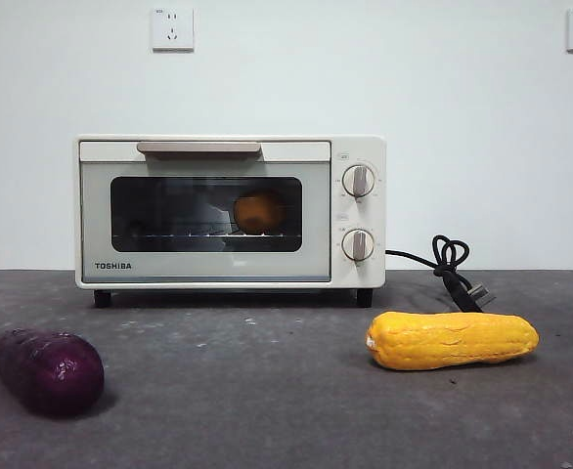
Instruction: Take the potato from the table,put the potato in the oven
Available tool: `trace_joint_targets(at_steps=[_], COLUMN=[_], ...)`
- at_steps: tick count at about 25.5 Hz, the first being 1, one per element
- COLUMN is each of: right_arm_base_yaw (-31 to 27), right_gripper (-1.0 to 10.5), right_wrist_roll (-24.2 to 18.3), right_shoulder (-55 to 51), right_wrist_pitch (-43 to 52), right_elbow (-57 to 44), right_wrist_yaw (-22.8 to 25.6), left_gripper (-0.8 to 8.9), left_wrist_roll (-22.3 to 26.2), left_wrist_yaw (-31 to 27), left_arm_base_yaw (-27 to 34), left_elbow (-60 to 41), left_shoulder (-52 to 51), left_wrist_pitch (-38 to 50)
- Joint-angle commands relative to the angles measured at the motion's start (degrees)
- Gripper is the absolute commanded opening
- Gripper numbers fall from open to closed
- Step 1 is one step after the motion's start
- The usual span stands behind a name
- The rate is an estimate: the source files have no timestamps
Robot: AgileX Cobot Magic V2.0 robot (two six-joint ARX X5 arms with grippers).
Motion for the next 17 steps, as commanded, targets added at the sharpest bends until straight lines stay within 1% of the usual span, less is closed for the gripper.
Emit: trace_joint_targets(at_steps=[1, 4, 5, 6, 7, 8, 9, 10, 11, 13, 15, 17], right_arm_base_yaw=[0.1, -1.3, -3.1, -5.0, -7.8, -10.8, -14.5, -17.9, -22.0, -27.6, -30.5, -31.8], right_gripper=[0.0, 0.0, 0.0, 0.0, 0.0, 0.0, 0.0, 0.0, 0.0, 0.0, 0.0, 0.0], right_wrist_roll=[0.3, 0.3, -2.2, -2.9, -2.9, -2.7, -2.6, -2.6, -2.7, -3.8, -4.2, -4.2], right_shoulder=[-0.3, -1.1, -2.2, -3.5, -5.7, -8.1, -10.7, -13.2, -16.4, -21.9, -26.7, -30.6], right_wrist_pitch=[0.0, -0.2, 0.8, 2.4, 6.8, 11.9, 17.1, 20.7, 24.3, 31.7, 41.2, 48.6], right_elbow=[0.1, 0.1, 0.1, 0.0, -0.5, -1.7, -3.7, -6.0, -9.5, -18.0, -27.3, -35.0], right_wrist_yaw=[0.0, 0.0, 0.0, -0.1, -0.6, -2.2, -4.9, -6.7, -6.5, -6.1, -6.1, -6.0], left_gripper=[-0.04, -0.04, -0.04, -0.04, -0.04, -0.04, -0.04, -0.04, -0.04, -0.04, -0.04, -0.04], left_wrist_roll=[-0.6, -0.6, -0.6, -0.6, -0.6, -0.6, -0.6, -0.6, -0.6, -0.6, -0.6, -0.6], left_wrist_yaw=[-0.2, -0.2, -0.2, -0.2, -0.3, -0.2, -0.2, -0.3, -0.2, -0.3, -0.2, -0.3], left_arm_base_yaw=[0.2, 0.2, 0.2, 0.2, 0.2, 0.2, 0.2, 0.2, 0.2, 0.2, 0.2, 0.2], left_elbow=[-0.8, -0.8, -0.8, -0.8, -0.8, -0.8, -0.8, -0.8, -0.8, -0.8, -0.8, -0.8], left_shoulder=[-0.2, -0.2, -0.2, -0.2, -0.2, -0.2, -0.2, -0.2, -0.2, -0.2, -0.2, -0.2], left_wrist_pitch=[0.2, 0.2, 0.2, 0.2, 0.2, 0.2, 0.2, 0.2, 0.2, 0.2, 0.2, 0.2])
